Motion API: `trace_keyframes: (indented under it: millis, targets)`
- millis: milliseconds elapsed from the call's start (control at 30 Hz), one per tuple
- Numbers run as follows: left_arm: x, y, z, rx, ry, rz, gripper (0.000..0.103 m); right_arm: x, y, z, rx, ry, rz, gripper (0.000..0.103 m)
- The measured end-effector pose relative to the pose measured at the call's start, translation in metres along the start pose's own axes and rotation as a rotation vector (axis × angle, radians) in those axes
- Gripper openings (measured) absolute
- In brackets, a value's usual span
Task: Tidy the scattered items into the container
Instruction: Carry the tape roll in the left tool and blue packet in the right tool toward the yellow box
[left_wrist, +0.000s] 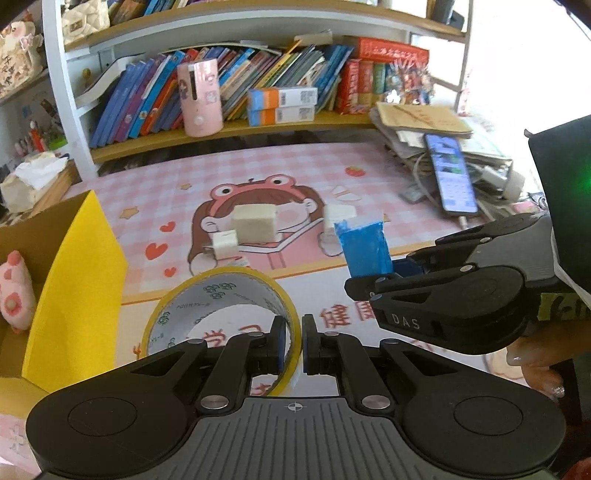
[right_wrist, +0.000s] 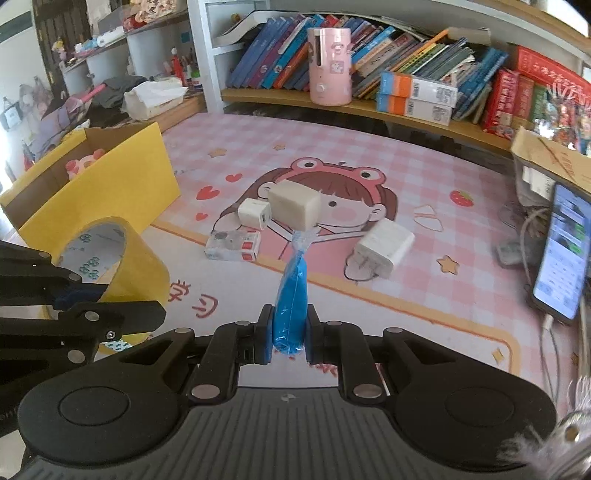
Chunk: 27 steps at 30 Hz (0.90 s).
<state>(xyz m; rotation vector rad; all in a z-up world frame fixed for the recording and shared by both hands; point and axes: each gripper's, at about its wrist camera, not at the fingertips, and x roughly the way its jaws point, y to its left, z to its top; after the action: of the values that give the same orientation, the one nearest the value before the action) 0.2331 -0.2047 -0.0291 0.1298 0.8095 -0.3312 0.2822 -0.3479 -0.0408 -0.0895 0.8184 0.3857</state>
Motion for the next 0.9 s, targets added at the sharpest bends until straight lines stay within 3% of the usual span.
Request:
trace_keyframes:
  millis: [367, 900]
  targets:
    - [-0.039, 0.014, -0.020, 0.035, -0.066, -0.100, 0.008, -0.038, 0.039, -0.016, 0.040, -0.047, -0.113, 0.015]
    - [-0.106, 0.055, -0.082, 0.097, -0.113, -0.134, 0.008, -0.075, 0.130, -0.058, 0.107, -0.062, -0.240, 0.015]
